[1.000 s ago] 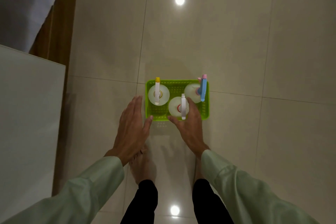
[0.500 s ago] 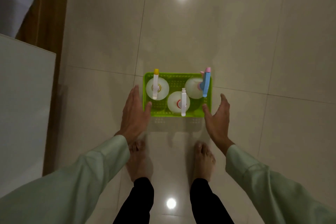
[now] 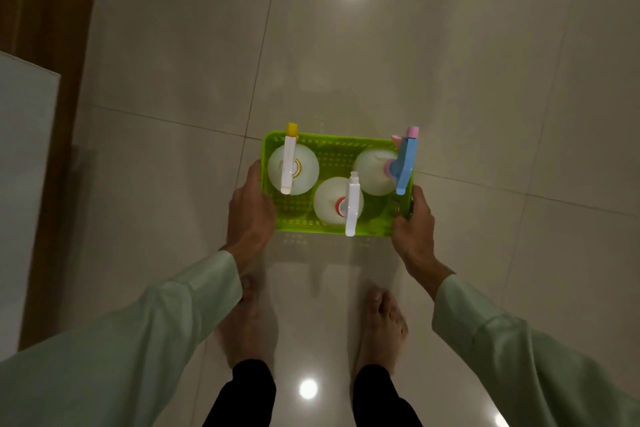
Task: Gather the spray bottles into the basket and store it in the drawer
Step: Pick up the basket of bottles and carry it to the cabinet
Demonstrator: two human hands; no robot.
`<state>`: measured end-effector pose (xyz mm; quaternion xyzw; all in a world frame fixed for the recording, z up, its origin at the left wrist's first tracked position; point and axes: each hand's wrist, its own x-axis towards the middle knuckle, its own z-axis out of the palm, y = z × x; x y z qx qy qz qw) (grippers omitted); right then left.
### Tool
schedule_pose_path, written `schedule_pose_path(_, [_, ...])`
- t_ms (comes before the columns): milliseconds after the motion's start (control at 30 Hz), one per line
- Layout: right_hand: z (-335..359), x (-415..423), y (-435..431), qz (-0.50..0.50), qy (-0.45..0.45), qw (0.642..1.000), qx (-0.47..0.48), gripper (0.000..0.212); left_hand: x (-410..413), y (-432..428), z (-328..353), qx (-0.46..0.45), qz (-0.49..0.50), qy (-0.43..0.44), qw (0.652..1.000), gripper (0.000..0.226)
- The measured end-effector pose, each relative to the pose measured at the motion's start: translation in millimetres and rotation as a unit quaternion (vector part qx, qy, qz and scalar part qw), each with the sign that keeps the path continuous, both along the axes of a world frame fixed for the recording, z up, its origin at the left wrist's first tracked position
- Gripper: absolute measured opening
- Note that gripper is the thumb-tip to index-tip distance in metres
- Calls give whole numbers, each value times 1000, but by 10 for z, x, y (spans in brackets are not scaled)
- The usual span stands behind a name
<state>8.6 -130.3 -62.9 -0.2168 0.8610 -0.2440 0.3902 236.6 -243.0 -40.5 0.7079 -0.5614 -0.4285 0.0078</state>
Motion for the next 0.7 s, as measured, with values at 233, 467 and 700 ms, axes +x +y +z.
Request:
schedule_pose_path(233, [438, -27, -152, 32, -11, 999, -18, 52, 128, -27, 497, -17, 29, 20, 999, 68])
schedule_pose_path(467, [1511, 76, -435, 115, -27, 991, -70, 47, 442, 13, 1591, -46, 87, 46, 994, 68])
schedule_pose_path(700, [2762, 362, -625, 232, -54, 965, -108, 47, 909, 373, 2895, -85, 165, 39, 982, 69])
